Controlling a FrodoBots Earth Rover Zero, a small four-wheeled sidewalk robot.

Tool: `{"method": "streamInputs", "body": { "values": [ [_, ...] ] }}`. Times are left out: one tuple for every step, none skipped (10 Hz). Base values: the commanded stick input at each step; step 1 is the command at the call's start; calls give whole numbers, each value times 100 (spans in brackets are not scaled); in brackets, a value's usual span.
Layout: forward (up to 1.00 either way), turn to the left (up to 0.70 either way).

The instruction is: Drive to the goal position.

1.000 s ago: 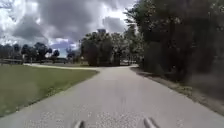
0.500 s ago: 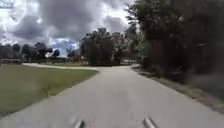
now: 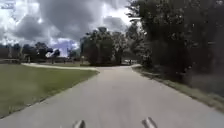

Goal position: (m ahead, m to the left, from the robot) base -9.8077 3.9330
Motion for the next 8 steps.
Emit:
{"method": "streamInputs", "body": {
  "values": [
    [70,0],
    [70,0],
    [70,0],
    [70,0],
    [70,0],
    [70,0],
    [70,0],
    [70,0]
  ]
}}
